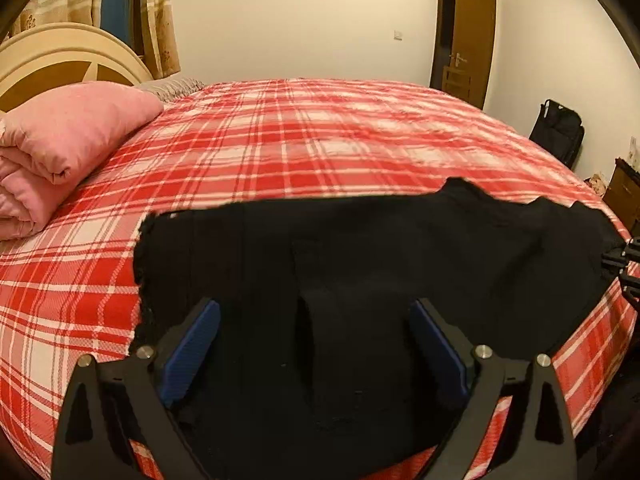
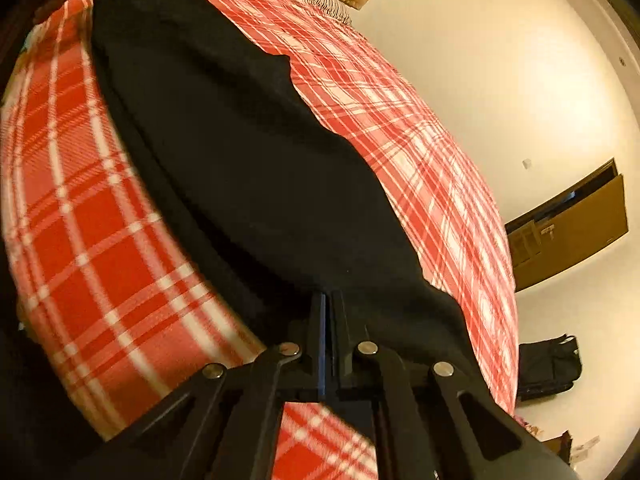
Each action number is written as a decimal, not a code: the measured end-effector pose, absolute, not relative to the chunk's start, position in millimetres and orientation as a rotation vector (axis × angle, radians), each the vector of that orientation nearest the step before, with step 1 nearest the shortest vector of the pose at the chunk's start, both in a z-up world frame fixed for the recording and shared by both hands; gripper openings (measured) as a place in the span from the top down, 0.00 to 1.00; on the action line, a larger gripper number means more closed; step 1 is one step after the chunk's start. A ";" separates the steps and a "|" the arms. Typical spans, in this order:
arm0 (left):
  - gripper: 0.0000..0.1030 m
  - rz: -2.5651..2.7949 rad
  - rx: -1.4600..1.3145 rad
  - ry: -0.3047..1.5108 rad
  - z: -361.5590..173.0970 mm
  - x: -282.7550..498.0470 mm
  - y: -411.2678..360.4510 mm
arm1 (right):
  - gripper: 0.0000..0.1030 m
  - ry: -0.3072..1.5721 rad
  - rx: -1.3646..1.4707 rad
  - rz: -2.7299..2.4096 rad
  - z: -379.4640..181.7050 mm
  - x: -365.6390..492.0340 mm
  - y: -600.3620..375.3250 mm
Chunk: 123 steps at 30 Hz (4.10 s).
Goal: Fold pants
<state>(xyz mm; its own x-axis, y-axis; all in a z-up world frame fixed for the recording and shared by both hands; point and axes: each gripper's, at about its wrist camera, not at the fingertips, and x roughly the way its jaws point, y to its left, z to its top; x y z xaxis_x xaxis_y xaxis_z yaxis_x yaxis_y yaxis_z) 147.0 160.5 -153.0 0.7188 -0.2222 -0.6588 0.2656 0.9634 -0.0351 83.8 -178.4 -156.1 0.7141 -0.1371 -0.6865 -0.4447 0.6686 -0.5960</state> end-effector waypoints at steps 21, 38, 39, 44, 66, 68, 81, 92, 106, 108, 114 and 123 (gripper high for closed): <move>0.08 -0.870 0.353 0.615 -126.6 90.8 -91.8 | 0.57 0.853 -0.231 0.064 -128.2 85.4 -320.8; 0.36 -1.028 0.534 0.749 -166.3 91.9 -228.6 | 0.57 0.827 0.479 -0.319 -147.8 99.1 -543.8; 0.38 -1.027 0.537 0.759 -168.7 92.6 -230.8 | 0.57 0.839 0.469 -0.321 -150.8 99.3 -542.7; 0.54 -1.034 0.535 0.760 -168.8 96.3 -236.4 | 0.57 0.857 0.444 -0.331 -161.7 105.5 -548.2; 0.96 -1.089 0.494 0.654 -127.4 94.5 -239.2 | 0.92 0.881 0.268 -0.408 -148.5 78.8 -544.0; 0.96 -1.116 0.524 0.675 -138.9 85.2 -244.2 | 0.92 0.904 0.268 -0.419 -159.8 80.0 -546.0; 0.38 -1.094 0.574 0.622 -149.8 57.9 -233.0 | 0.58 0.859 0.097 -0.431 -125.8 88.2 -491.4; 0.32 -0.809 0.472 0.667 -158.8 92.3 -90.2 | 0.58 0.924 -0.097 0.246 -147.1 129.1 -257.6; 0.29 -0.656 0.339 0.584 -144.2 102.7 -8.4 | 0.58 0.928 -0.057 0.504 -112.0 204.1 -175.2; 0.24 -0.570 0.327 0.572 -138.3 110.3 24.7 | 0.58 0.940 -0.002 0.578 -112.8 238.0 -143.5; 0.23 -0.222 0.265 0.600 -135.8 140.9 147.7 | 0.58 1.014 0.042 0.592 -139.5 316.4 -74.1; 0.07 -0.113 0.106 0.701 -181.3 173.5 221.2 | 0.89 1.147 0.001 0.426 -174.8 361.8 -49.6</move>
<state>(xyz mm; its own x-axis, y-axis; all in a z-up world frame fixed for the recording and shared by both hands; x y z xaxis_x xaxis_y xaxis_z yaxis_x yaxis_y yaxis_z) 173.5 221.2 -181.3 0.7584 -0.0680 -0.6483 0.1392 0.9885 0.0592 361.8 -49.6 -174.8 0.3406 0.3280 -0.8811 -0.3272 0.9199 0.2160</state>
